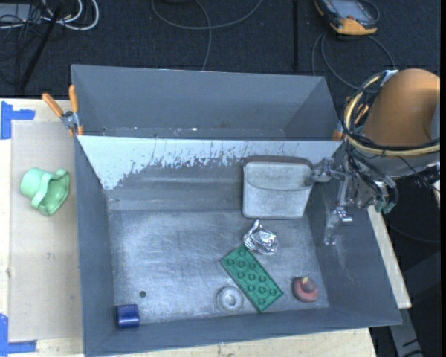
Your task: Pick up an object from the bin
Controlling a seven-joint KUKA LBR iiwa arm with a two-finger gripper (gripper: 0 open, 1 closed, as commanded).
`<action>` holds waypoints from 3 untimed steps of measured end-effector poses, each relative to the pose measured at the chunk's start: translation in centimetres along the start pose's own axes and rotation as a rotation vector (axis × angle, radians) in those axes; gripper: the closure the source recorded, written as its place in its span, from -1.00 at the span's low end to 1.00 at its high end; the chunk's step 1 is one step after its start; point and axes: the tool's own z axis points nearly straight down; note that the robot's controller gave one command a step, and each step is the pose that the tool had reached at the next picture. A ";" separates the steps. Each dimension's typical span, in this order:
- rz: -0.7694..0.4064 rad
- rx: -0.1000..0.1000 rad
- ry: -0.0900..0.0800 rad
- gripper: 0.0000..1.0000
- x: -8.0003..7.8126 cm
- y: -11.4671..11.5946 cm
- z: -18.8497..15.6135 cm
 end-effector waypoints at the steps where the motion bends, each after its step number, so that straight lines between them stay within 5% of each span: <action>1: -0.016 -0.001 -0.006 -1.00 0.1 3.4 -4.5; 2: 0.140 -0.001 0.005 -1.00 4.5 8.1 9.8; 3: -0.090 0.000 -0.001 -1.00 5.2 5.8 8.5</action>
Offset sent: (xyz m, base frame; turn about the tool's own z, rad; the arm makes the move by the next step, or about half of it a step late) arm -0.0025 0.0323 0.0424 -0.0125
